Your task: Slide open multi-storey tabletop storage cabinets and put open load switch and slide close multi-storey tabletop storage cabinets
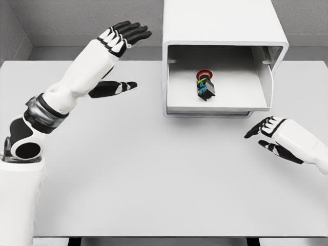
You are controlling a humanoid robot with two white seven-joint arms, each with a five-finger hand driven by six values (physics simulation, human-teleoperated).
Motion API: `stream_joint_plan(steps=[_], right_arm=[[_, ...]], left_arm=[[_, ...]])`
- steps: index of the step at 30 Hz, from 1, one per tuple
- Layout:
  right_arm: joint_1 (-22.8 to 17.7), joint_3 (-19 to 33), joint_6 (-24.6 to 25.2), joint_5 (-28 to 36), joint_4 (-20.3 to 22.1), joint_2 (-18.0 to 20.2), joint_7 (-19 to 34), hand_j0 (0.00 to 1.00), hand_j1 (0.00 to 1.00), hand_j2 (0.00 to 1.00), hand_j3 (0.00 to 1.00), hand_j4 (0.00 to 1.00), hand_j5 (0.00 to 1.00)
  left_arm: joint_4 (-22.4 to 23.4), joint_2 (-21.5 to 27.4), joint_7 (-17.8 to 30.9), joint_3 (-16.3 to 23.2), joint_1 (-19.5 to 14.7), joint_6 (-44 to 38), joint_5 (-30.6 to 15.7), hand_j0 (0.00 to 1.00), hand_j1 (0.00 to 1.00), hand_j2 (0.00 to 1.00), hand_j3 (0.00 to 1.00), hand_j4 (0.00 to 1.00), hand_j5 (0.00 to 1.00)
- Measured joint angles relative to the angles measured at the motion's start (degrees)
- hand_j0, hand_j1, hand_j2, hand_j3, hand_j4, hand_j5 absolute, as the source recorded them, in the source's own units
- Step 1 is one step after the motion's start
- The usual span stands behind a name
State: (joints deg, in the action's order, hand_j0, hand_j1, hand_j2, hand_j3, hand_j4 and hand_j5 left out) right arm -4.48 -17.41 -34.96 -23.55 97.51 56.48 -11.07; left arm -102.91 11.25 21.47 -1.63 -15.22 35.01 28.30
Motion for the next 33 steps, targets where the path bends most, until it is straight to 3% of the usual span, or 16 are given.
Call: stream_joint_plan(steps=[4, 7, 9, 14, 33], right_arm=[[0.0, 0.0, 0.0, -0.05, 2.15, -0.99, 0.34, 0.6, 0.6, 0.6, 0.6, 0.6, 0.6], [0.35, -0.01, -0.01, -0.06, 2.81, -1.28, 0.44, 0.61, 0.61, 0.61, 0.61, 0.61, 0.61], [0.79, -0.01, 0.0, -0.07, 2.97, -1.39, 0.49, 0.61, 0.61, 0.61, 0.61, 0.61, 0.61], [1.76, -0.02, -0.01, -0.18, 2.74, -2.3, 0.9, 0.62, 0.62, 0.62, 0.62, 0.62, 0.62], [7.29, -0.8, -0.01, -1.96, -2.2, -6.57, 1.63, 0.65, 0.65, 0.65, 0.65, 0.65, 0.65]], left_arm=[[1.46, 6.18, 0.05, -12.81, 10.47, 0.12, -1.79, 1.0, 1.0, 1.0, 1.0, 1.0, 1.0], [3.97, 9.78, 0.08, -17.39, 17.94, 0.09, -1.63, 1.0, 1.0, 1.0, 1.0, 1.0, 1.0], [5.01, 10.84, 0.09, -18.61, 20.23, 0.1, 1.36, 1.0, 1.0, 1.0, 1.0, 1.0, 1.0], [6.02, 11.61, 0.12, -19.52, 20.23, 0.1, 5.94, 1.0, 1.0, 1.0, 1.0, 1.0, 1.0], [6.29, 11.3, 0.14, -19.53, 20.06, 0.09, 7.08, 1.0, 1.0, 1.0, 1.0, 1.0, 1.0]])
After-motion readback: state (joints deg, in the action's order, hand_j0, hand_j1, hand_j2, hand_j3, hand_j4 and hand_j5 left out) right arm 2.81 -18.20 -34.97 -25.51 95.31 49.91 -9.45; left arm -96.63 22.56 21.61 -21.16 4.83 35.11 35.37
